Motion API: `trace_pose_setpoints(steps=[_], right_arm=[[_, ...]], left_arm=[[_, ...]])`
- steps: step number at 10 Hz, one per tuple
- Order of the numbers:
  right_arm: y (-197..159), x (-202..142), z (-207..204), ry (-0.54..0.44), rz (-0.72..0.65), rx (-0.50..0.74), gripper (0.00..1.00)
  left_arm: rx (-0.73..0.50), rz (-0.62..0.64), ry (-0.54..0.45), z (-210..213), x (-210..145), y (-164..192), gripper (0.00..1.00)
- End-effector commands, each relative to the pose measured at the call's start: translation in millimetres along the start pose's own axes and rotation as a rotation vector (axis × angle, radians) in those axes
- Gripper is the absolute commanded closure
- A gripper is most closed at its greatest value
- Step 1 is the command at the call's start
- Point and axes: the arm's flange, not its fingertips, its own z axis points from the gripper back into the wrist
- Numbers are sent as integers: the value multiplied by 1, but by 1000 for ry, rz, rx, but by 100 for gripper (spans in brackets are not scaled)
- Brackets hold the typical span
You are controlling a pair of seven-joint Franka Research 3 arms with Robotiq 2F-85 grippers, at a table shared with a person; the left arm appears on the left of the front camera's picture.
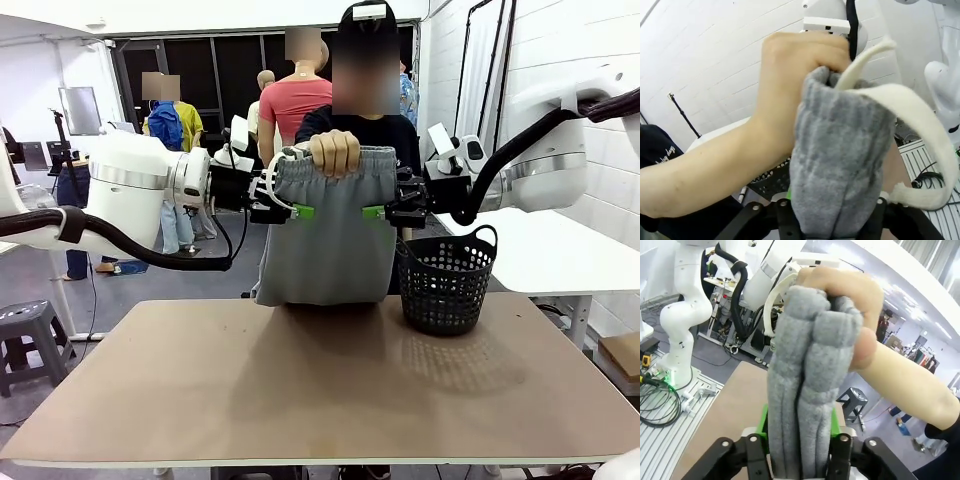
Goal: Fold the training pants.
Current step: Grab both ends of the Training pants handed by a person.
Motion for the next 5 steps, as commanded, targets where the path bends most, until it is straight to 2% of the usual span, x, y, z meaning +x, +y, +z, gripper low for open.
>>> trace_pose_setpoints(steps=[1, 5], right_arm=[[-8, 4, -3, -52, -47, 2, 100], [-13, 4, -4, -54, -100, 30, 100]], left_arm=[[22, 52, -21, -3, -2, 8, 100], [44, 133, -58, 1, -17, 22, 100]])
